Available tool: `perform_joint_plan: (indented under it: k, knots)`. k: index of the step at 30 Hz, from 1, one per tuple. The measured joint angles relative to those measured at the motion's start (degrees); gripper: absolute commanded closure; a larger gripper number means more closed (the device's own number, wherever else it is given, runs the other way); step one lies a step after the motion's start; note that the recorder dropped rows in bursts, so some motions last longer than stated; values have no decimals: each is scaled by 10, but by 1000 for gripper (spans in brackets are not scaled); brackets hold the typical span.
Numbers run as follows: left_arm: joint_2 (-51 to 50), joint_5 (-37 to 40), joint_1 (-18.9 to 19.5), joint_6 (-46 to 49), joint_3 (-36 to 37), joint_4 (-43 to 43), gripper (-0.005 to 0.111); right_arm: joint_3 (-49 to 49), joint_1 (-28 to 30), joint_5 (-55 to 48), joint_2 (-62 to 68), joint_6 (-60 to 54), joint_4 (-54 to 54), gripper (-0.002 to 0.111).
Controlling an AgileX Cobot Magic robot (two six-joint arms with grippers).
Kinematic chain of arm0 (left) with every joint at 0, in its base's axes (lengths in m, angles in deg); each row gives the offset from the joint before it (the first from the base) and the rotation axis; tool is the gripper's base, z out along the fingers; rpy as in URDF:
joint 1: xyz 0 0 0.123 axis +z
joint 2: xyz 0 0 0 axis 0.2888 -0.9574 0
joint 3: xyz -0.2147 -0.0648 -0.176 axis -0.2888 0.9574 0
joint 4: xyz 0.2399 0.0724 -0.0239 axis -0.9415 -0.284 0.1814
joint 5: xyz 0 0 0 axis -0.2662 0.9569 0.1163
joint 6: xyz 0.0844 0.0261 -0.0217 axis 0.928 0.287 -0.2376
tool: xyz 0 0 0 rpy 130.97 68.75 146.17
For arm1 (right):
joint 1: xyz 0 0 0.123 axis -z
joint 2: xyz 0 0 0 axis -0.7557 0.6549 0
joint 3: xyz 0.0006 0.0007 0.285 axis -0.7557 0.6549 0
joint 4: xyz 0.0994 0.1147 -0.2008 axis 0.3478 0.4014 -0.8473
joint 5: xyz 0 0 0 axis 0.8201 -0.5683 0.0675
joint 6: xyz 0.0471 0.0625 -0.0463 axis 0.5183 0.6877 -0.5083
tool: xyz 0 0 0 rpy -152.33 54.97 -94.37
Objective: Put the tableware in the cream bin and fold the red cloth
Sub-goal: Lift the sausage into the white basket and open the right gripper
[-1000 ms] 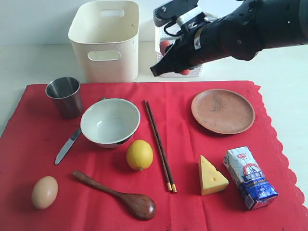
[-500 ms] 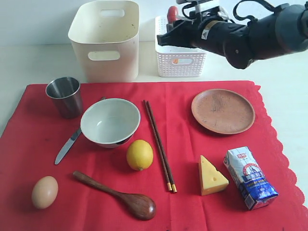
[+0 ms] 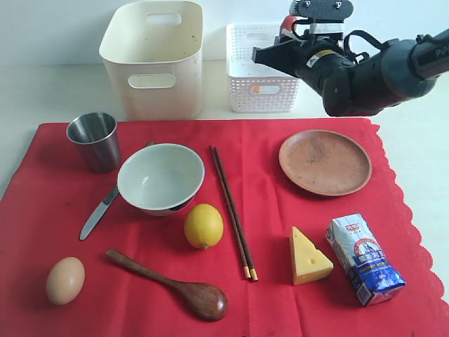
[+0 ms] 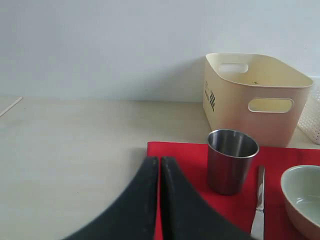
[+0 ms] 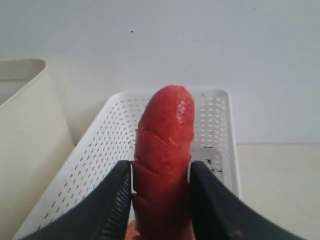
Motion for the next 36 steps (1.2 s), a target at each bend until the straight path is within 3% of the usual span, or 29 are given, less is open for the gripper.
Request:
perform_joint_plan:
  k: [3, 8, 13, 19, 25, 36]
  knots:
    - [0, 0, 0, 0, 0, 0, 103, -28, 0, -44, 5, 0, -6, 103]
    - [0, 0, 0, 0, 0, 0, 103, -73, 0, -123, 18, 0, -9, 81]
    - [0, 0, 0, 0, 0, 0, 103, -79, 0, -136, 22, 0, -10, 60]
    - [0, 0, 0, 0, 0, 0, 103, -79, 0, -136, 22, -22, -13, 47]
    - [0, 0, 0, 0, 0, 0, 103, -80, 0, -146, 22, -29, -13, 47]
    - [0, 0, 0, 0, 0, 0, 103, -80, 0, -378, -138, -29, -14, 48]
